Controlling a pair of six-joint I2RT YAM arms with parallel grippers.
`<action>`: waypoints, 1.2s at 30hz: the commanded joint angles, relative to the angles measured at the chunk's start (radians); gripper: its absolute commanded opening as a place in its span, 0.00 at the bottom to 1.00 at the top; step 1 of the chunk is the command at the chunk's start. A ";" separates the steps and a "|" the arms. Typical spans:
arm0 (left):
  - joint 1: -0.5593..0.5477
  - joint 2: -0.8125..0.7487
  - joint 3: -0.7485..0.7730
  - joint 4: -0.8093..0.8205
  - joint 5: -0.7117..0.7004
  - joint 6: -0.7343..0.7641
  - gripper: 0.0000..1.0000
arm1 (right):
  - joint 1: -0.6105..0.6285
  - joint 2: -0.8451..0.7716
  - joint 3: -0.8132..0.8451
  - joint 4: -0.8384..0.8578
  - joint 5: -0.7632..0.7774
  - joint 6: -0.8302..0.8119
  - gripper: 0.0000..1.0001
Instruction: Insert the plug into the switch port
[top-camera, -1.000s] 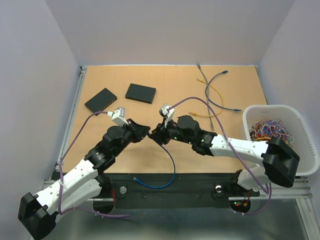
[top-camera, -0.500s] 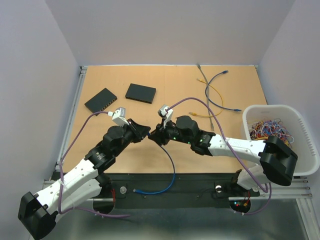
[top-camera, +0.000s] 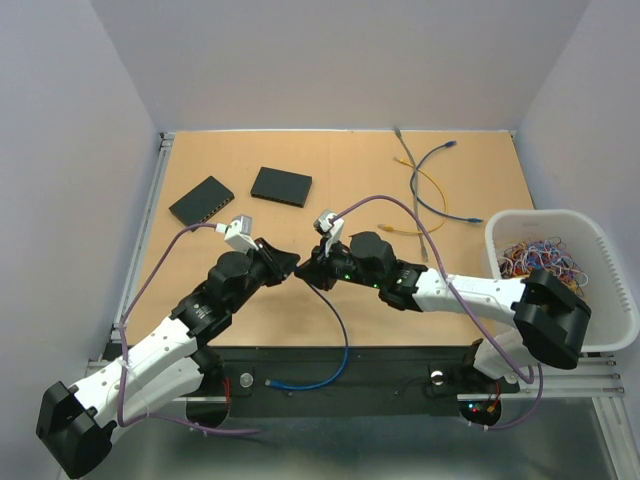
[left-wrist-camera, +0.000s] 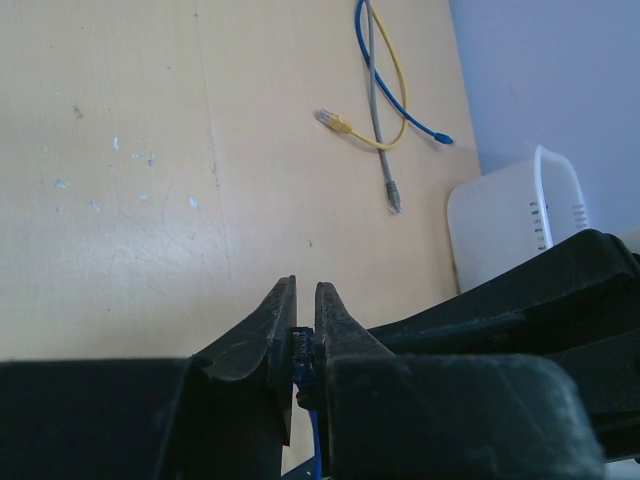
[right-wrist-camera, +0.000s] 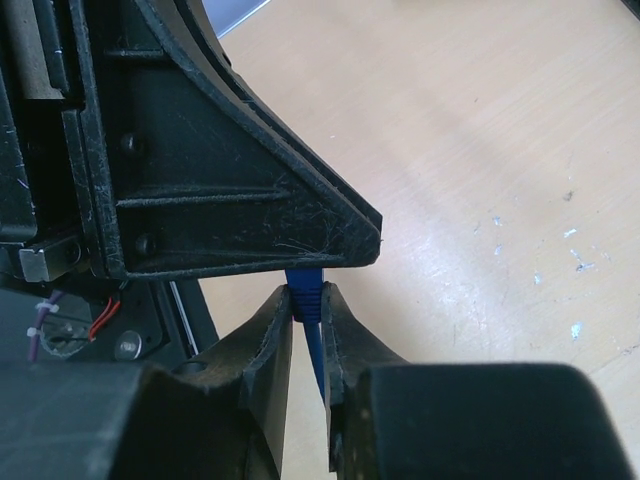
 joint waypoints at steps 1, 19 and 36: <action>-0.009 -0.005 -0.006 0.065 0.009 -0.002 0.00 | 0.006 0.024 0.033 0.049 0.005 0.006 0.13; 0.006 0.074 0.108 0.014 -0.097 0.182 0.87 | -0.059 0.048 -0.005 0.043 0.203 0.017 0.00; 0.534 0.773 0.516 0.270 0.104 0.381 0.86 | -0.406 0.552 0.476 -0.197 0.207 0.121 0.00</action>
